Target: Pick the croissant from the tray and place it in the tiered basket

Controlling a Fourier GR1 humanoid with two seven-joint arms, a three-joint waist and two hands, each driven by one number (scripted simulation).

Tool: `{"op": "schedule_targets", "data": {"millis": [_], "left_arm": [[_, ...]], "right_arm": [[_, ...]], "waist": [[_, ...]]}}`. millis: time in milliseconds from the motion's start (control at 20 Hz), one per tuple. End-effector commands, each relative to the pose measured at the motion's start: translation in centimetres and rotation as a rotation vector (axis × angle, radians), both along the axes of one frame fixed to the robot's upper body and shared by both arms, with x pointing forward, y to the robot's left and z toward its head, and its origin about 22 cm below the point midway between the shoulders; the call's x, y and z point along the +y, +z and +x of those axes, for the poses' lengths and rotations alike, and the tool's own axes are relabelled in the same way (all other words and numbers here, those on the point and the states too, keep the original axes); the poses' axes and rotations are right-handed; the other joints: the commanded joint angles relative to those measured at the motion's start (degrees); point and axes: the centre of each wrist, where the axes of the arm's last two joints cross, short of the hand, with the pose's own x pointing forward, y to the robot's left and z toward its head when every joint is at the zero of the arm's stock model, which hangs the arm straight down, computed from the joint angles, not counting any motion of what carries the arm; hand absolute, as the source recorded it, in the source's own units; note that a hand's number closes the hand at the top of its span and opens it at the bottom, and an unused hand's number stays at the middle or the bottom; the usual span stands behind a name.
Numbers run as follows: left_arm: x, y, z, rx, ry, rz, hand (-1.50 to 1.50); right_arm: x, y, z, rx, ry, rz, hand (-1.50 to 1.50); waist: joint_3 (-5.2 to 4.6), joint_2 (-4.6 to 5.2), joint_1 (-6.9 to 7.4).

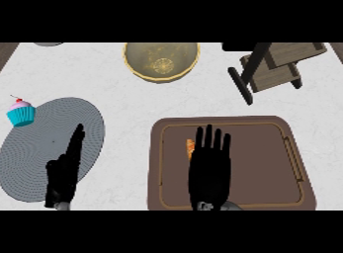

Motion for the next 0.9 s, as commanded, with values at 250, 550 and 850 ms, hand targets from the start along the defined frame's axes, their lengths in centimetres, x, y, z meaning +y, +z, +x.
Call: {"op": "schedule_targets", "data": {"millis": [250, 550, 850], "left_arm": [[-0.7, -1.1, 0.1, 0.074, -0.023, -0.017, 0.00], [-1.3, -1.8, -1.4, 0.053, -0.010, -0.011, 0.00], [0.2, -1.9, -2.1, 0.074, 0.049, -0.019, 0.00]], "right_arm": [[0.1, -2.1, 1.4, 0.019, -0.067, -0.109, 1.50], [-1.0, -5.9, 0.7, -0.017, 0.061, -0.176, 1.50], [-8.9, 3.1, 6.2, -0.012, -0.538, 0.178, 1.50]], "waist": [[-0.29, 0.70, 0.14], [-0.28, 0.68, 0.29], [-0.32, 0.02, -3.95]]}}
